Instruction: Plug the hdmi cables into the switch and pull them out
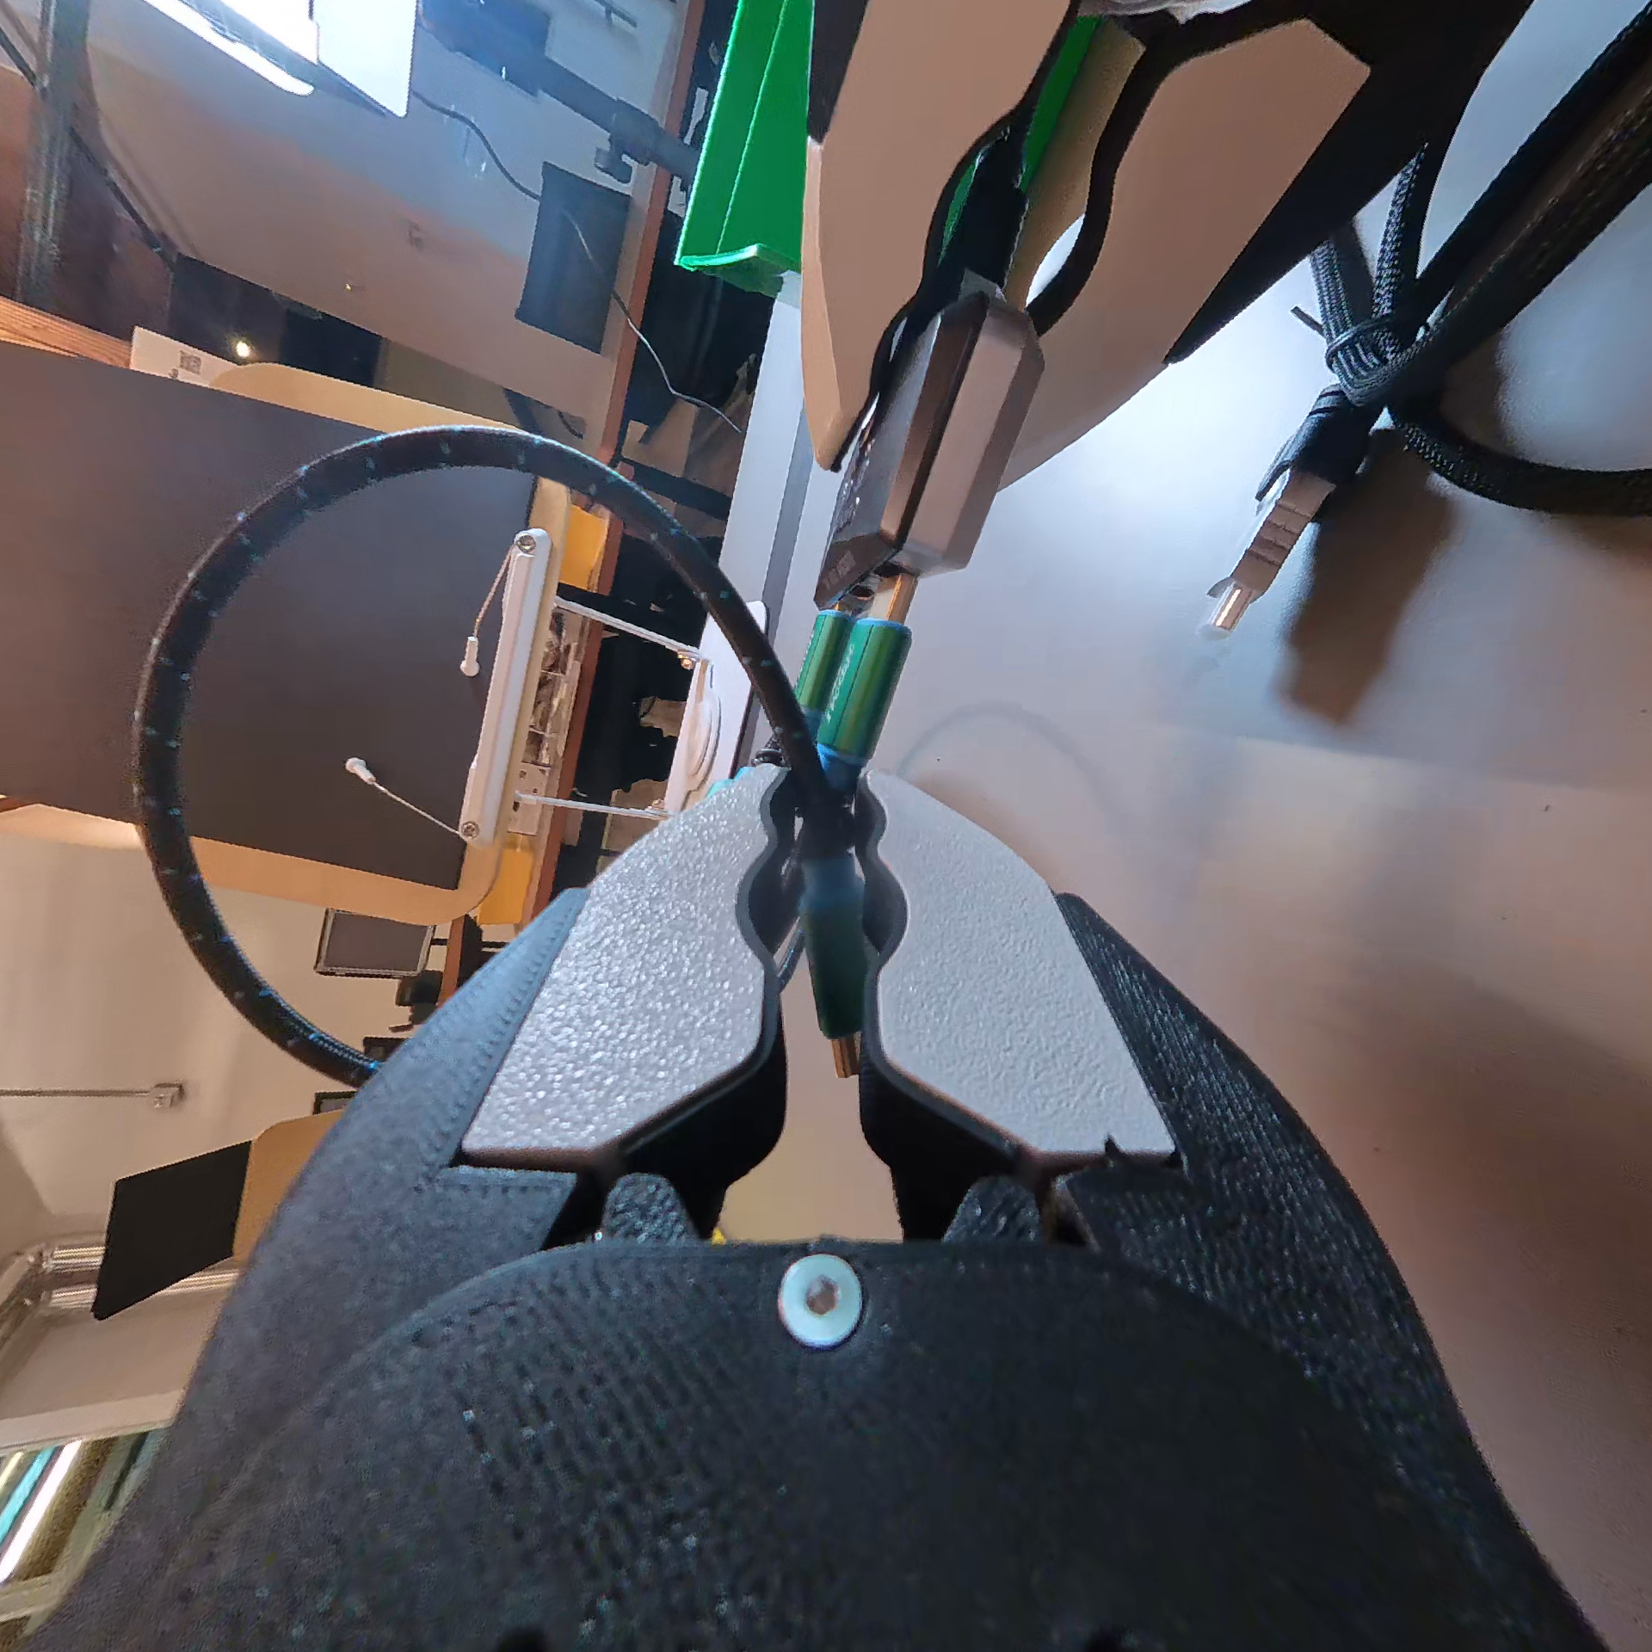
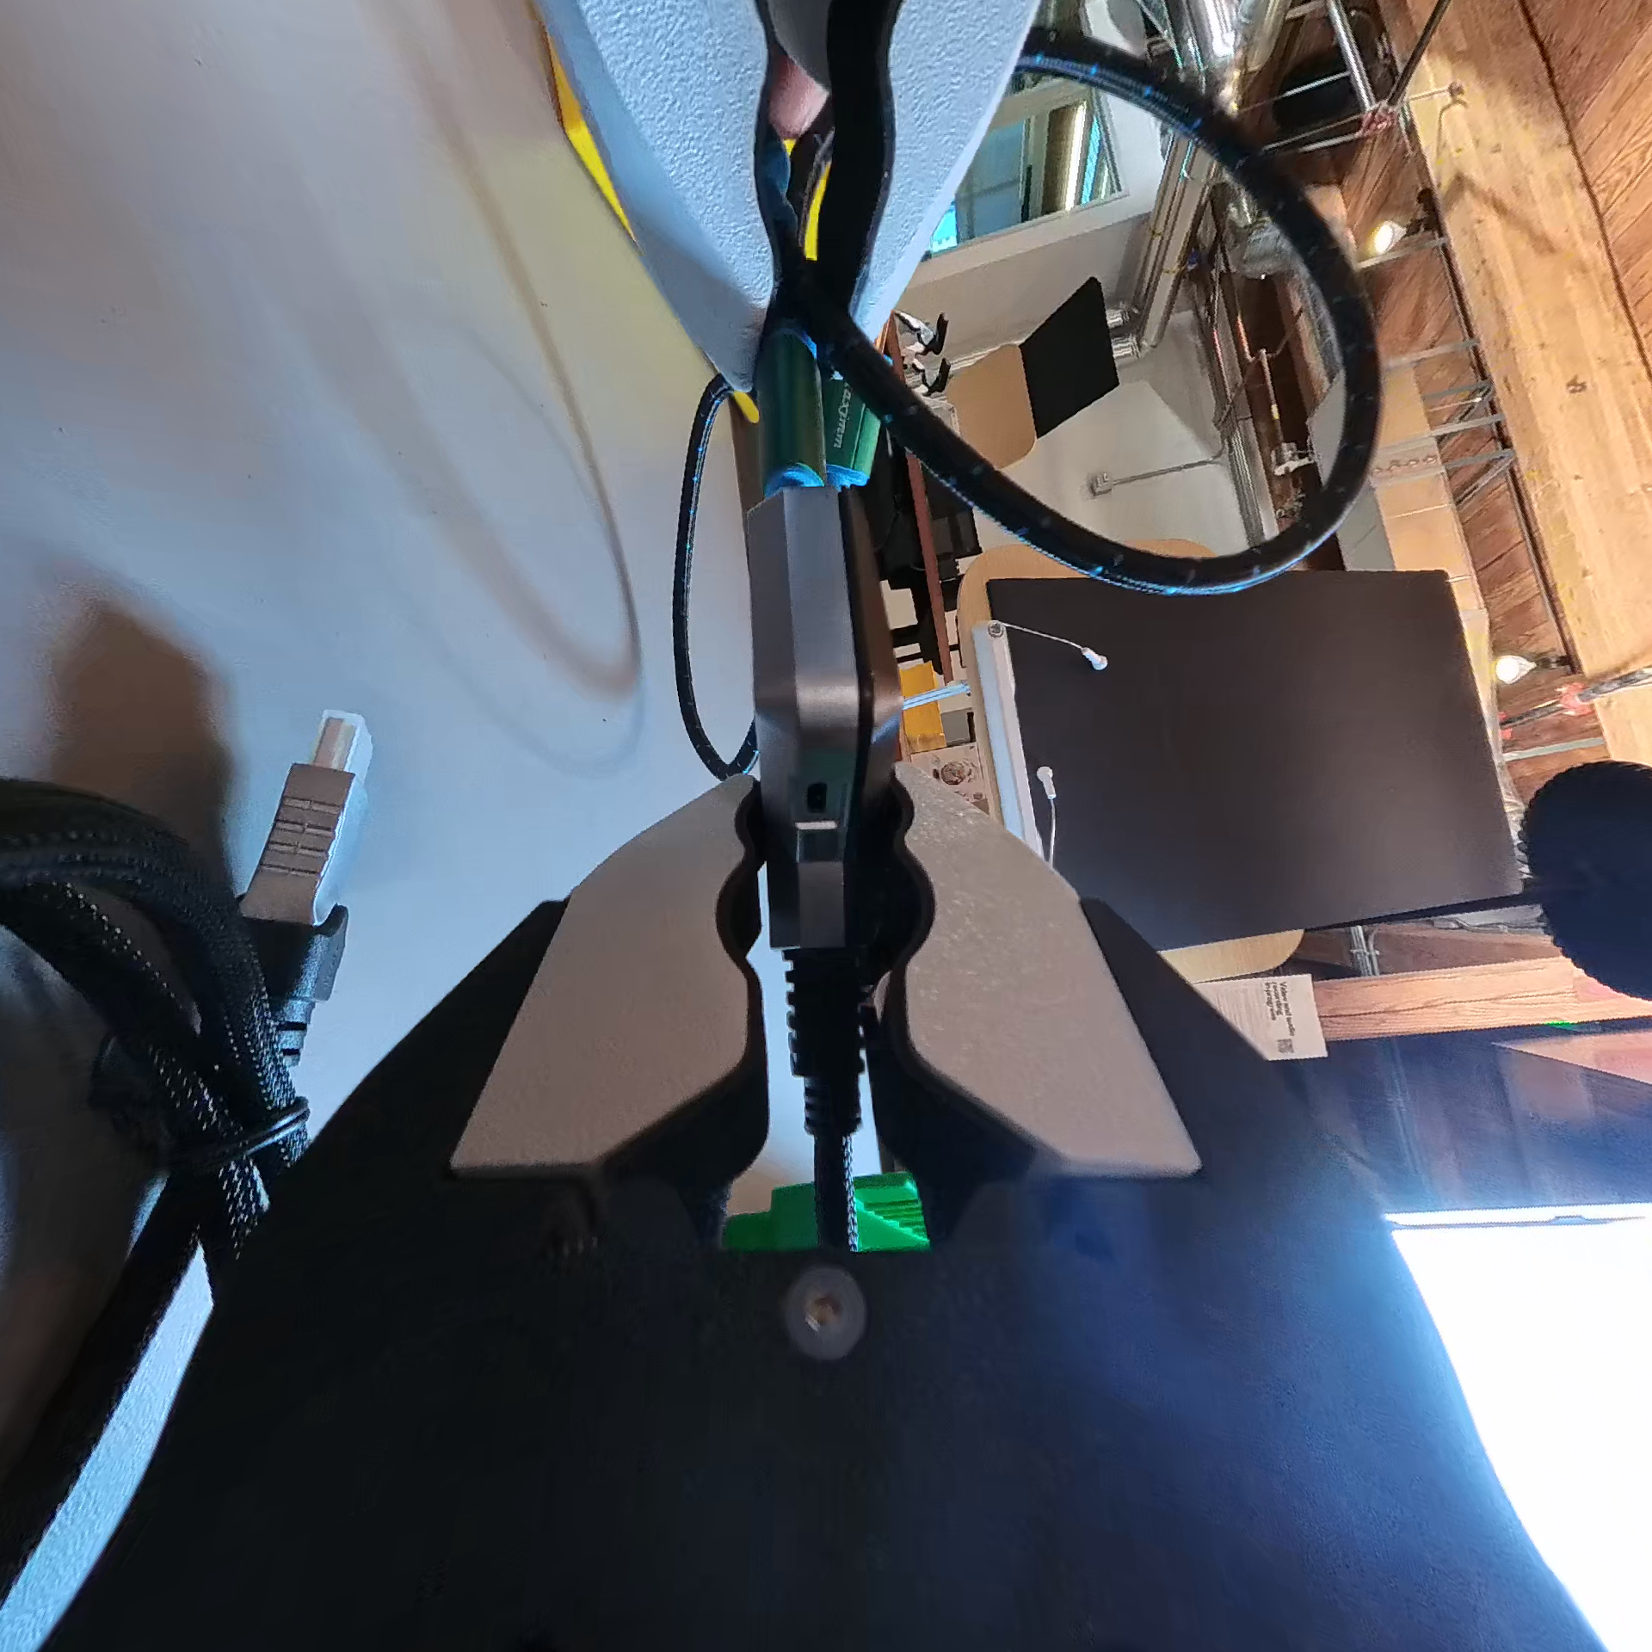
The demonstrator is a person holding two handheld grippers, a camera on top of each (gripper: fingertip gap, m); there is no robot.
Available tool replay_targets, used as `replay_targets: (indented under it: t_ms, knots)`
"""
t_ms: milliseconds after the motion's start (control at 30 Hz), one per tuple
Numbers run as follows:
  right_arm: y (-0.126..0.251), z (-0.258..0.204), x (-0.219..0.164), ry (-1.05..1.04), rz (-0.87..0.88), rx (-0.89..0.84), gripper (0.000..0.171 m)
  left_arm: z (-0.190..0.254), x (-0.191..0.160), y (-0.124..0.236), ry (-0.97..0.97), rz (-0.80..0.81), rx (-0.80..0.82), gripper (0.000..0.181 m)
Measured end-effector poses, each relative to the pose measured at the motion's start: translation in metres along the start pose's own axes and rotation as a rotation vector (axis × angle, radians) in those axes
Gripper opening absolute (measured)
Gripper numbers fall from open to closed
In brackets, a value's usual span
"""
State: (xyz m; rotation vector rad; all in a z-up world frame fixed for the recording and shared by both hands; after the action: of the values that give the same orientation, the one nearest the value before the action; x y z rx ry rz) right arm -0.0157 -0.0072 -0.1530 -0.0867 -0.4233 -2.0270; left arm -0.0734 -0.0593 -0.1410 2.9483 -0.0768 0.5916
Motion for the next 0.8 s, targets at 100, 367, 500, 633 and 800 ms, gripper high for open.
replay_targets:
  t_ms: [100,367,500,633,800]
  knots:
    - [0.0,-0.001,-0.001,0.007,-0.003,-0.001,0.023,0.001,0.002,0.002,0.031,0.02,-0.022,0.013]
    - [0.001,-0.005,0.0,0.022,-0.003,0.01,0.023,0.006,0.005,0.003,0.097,0.047,-0.082,0.012]
    - [-0.002,-0.004,-0.004,0.021,-0.112,0.024,0.022,0.008,0.008,0.002,0.131,0.002,-0.077,0.012]
    - [-0.006,-0.007,-0.004,-0.05,-0.158,0.07,0.023,0.009,-0.001,-0.002,0.117,-0.074,-0.076,0.013]
    - [-0.004,-0.008,0.0,-0.052,-0.087,0.071,0.025,0.009,-0.005,-0.003,0.126,-0.092,-0.09,0.013]
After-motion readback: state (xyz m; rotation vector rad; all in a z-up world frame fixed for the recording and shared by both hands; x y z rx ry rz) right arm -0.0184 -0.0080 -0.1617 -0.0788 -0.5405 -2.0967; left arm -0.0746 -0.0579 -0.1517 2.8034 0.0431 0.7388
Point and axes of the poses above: each gripper's, where its closed fingertips meet, y back along the fingers, x out of its top, z = x × y across the jaws, the point moved 1 cm from there along y, back along the fingers, and after that the axes turned 11 degrees about x, right-handed, at the moved point
